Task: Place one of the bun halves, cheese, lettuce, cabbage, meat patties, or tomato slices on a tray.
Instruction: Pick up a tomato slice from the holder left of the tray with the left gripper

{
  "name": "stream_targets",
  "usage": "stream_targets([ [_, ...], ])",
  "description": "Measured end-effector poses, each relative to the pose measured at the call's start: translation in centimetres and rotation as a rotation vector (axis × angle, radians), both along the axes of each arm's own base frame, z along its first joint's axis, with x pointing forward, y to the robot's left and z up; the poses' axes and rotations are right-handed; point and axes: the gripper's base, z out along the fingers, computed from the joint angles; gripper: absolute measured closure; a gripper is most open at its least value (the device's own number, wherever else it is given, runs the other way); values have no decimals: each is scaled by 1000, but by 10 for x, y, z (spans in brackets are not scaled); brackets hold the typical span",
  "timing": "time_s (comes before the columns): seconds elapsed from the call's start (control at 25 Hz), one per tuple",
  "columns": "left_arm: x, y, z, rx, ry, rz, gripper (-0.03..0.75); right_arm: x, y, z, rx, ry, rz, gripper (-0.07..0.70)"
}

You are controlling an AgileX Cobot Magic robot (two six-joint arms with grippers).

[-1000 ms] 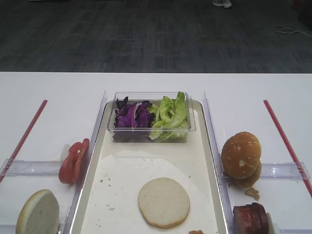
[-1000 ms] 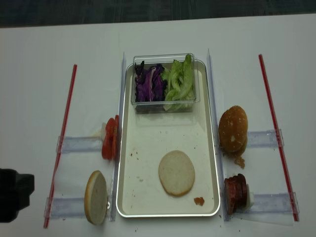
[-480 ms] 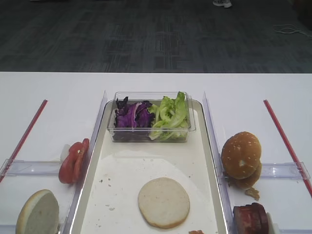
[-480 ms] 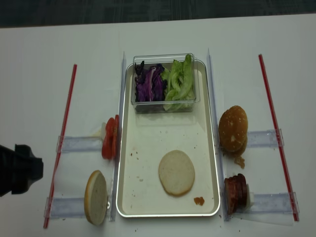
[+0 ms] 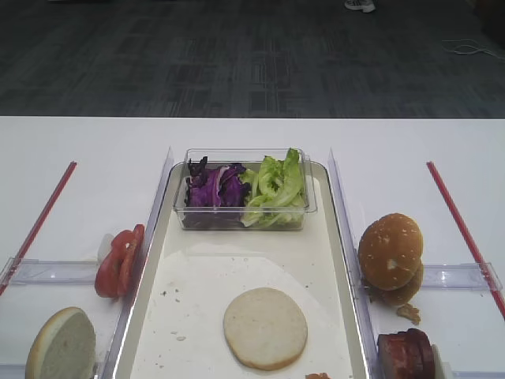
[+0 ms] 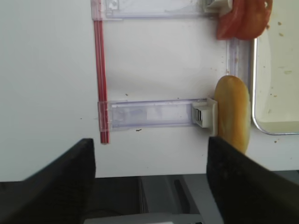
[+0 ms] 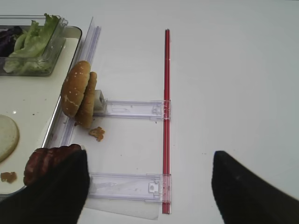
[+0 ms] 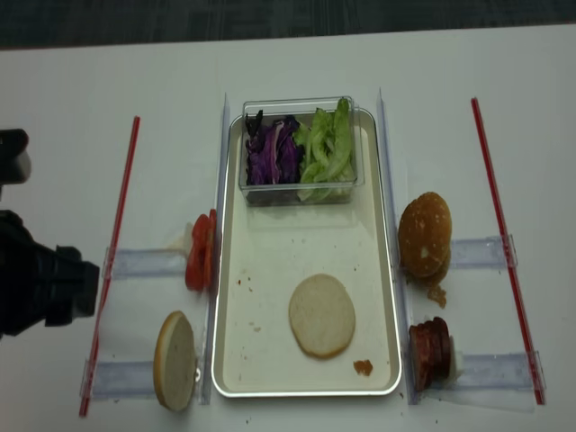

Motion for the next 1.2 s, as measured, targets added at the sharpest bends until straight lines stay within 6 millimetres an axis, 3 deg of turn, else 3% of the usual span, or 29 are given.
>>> stream_targets([
  [0.56, 37, -2, -27, -3, 82, -26, 245, 0, 0, 0, 0, 0, 0, 84],
  [1.2, 101, -4, -14, -4, 61, -26, 245, 0, 0, 0, 0, 0, 0, 84],
])
